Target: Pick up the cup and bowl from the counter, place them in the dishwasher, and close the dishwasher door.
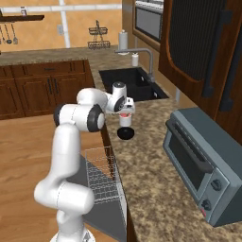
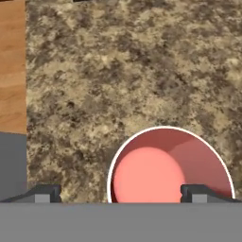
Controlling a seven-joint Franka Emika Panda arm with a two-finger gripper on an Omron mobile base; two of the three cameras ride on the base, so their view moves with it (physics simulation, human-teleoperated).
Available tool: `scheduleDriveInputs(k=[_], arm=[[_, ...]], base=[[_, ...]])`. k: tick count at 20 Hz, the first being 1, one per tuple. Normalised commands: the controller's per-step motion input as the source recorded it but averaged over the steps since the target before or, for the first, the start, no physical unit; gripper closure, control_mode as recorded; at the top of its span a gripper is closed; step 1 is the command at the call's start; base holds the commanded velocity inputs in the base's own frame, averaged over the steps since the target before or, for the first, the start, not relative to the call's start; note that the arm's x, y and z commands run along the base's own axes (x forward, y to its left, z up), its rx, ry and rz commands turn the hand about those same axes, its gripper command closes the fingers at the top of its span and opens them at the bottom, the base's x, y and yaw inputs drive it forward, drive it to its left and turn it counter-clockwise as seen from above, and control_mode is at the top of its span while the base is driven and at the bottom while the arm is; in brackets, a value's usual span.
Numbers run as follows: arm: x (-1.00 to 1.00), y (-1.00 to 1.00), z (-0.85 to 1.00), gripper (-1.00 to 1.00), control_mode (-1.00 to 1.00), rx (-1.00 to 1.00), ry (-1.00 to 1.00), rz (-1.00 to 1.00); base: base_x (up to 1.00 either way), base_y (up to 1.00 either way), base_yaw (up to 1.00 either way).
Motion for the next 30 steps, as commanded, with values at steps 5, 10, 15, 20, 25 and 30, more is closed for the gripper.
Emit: scheduleDriveInputs(k=[5, 10, 15, 20, 25, 30], arm=[[0.0, 0.0, -0.36, 1.0, -1.0, 0.0, 0.09, 0.03], [0.01, 0.0, -0.29, 1.0, -1.0, 0.0, 0.07, 0.04], [0.0, 0.04, -0.03, 1.0, -1.0, 0.0, 0.0, 0.03], [-0.04, 0.38, 0.0, 1.0, -1.0, 0.0, -0.01, 0.04], [-0.18, 0.95, 0.02, 1.0, -1.0, 0.0, 0.0, 0.05], [-0.88, 0.74, 0.17, 1.0, -1.0, 0.0, 0.08, 0.01]], base=[[0.0, 0.0, 0.0], [0.0, 0.0, 0.0], [0.0, 0.0, 0.0], [0.0, 0.0, 0.0], [0.0, 0.0, 0.0], [0.0, 0.0, 0.0]])
